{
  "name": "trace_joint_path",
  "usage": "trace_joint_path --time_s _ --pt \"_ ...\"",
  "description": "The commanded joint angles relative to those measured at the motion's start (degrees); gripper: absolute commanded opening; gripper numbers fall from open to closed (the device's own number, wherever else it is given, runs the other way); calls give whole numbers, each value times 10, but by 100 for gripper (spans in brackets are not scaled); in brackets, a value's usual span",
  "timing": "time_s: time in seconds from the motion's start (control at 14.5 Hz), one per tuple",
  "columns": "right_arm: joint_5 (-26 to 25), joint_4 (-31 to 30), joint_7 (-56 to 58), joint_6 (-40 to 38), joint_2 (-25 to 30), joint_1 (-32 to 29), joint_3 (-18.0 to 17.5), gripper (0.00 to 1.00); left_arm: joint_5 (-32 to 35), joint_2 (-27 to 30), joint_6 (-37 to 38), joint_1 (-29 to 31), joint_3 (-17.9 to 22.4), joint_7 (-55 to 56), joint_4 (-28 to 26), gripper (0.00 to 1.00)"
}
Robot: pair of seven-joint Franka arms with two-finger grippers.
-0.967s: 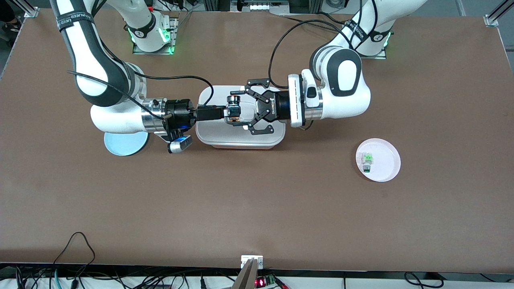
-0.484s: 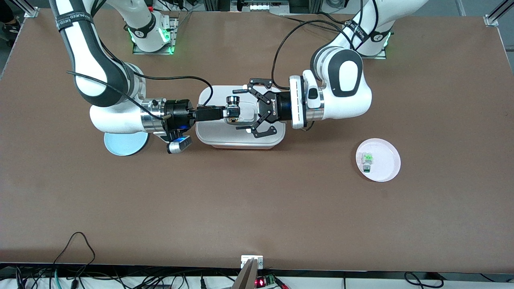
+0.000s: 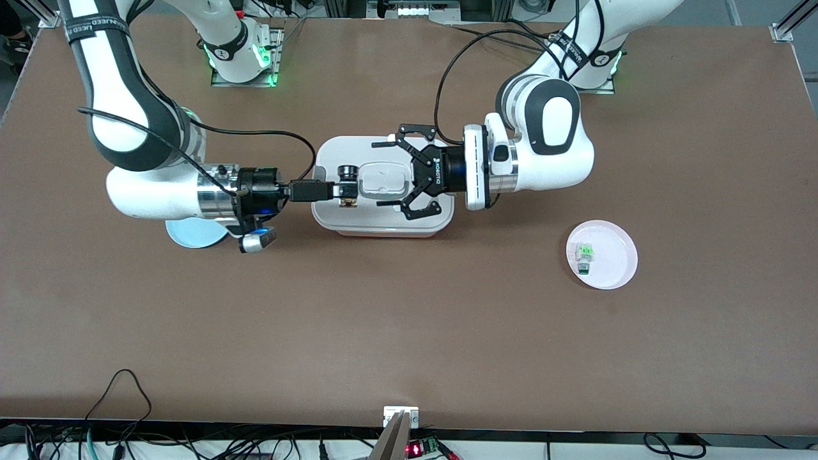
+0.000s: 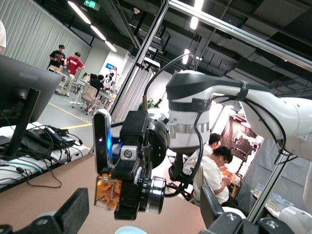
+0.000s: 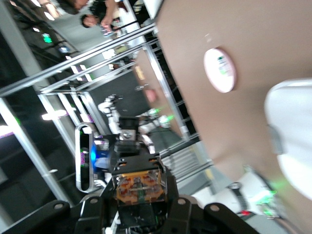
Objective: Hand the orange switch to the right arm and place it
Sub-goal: 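Open the left gripper and pull it back from the switch, then lower the orange switch onto the blue plate with the right gripper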
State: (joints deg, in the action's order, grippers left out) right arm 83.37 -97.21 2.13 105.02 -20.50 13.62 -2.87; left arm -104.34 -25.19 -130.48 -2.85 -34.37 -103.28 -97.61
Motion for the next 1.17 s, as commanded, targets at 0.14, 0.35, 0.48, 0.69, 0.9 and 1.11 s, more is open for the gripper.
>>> trace_joint_path --time_s 0.14,0.35,0.48,0.69,0.9,1.11 --pt "-229 33 109 -28 12 -37 -5 19 138 16 16 25 -1 175 8 100" --pt "-387 32 170 -47 30 -46 -4 19 233 20 17 29 0 307 17 100" --pt "-487 26 224 -51 48 -45 -4 19 295 19 17 29 2 369 15 100" --pt "-628 13 358 -49 68 -53 -4 19 363 15 17 29 7 448 7 100" --pt "-694 -23 485 -36 88 -79 -4 19 488 14 17 29 7 609 5 100" --pt "-741 -109 594 31 128 -102 -4 19 615 14 41 29 10 767 7 100"
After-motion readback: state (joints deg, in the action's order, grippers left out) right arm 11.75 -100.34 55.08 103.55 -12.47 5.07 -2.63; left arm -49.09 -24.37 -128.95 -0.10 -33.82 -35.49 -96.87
